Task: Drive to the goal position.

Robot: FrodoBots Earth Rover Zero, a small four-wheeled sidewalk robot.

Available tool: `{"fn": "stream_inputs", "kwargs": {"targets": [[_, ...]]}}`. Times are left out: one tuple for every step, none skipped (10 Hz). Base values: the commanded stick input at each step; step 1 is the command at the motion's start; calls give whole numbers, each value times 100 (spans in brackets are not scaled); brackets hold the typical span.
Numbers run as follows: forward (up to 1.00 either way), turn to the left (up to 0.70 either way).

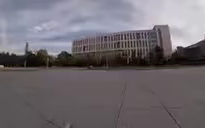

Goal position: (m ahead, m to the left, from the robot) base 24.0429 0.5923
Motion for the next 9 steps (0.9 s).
{"fn": "stream_inputs", "kwargs": {"targets": [[100,22],[100,3],[100,0],[100,0],[100,0],[100,0],[100,0],[100,0],[100,0]]}}
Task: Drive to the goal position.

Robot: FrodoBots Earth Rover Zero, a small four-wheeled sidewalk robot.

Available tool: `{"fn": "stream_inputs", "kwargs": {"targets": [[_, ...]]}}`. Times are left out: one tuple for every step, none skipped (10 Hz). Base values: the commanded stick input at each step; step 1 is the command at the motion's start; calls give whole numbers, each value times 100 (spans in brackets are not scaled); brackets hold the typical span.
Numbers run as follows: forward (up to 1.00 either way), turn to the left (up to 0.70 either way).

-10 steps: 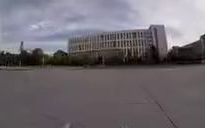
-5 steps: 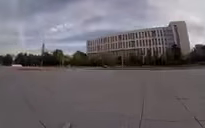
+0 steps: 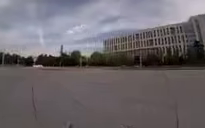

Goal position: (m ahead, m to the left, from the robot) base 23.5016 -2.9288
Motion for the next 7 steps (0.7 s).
{"fn": "stream_inputs", "kwargs": {"targets": [[100,0],[100,0],[100,0],[100,0],[100,0],[100,0],[100,0]]}}
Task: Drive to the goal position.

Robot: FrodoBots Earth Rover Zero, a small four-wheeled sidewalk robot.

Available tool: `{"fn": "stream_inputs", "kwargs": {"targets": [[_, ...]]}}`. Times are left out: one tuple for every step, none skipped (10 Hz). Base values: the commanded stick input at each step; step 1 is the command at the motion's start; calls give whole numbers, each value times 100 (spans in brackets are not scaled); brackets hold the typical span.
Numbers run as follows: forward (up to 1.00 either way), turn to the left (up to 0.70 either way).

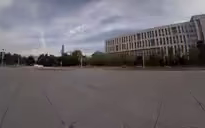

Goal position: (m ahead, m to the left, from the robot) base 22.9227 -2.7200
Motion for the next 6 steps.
{"fn": "stream_inputs", "kwargs": {"targets": [[100,0],[100,0],[100,0],[100,0],[100,0],[100,0]]}}
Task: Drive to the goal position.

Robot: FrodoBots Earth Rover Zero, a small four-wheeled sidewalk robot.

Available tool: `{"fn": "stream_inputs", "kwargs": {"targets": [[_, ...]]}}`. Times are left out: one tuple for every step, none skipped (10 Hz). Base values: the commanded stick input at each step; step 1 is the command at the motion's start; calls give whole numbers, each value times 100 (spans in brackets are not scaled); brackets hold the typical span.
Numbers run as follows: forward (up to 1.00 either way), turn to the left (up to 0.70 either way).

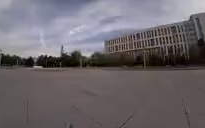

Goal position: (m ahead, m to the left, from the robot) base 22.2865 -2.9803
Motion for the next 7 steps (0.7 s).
{"fn": "stream_inputs", "kwargs": {"targets": [[100,0],[100,0],[100,0],[100,0],[100,0],[100,0],[100,0]]}}
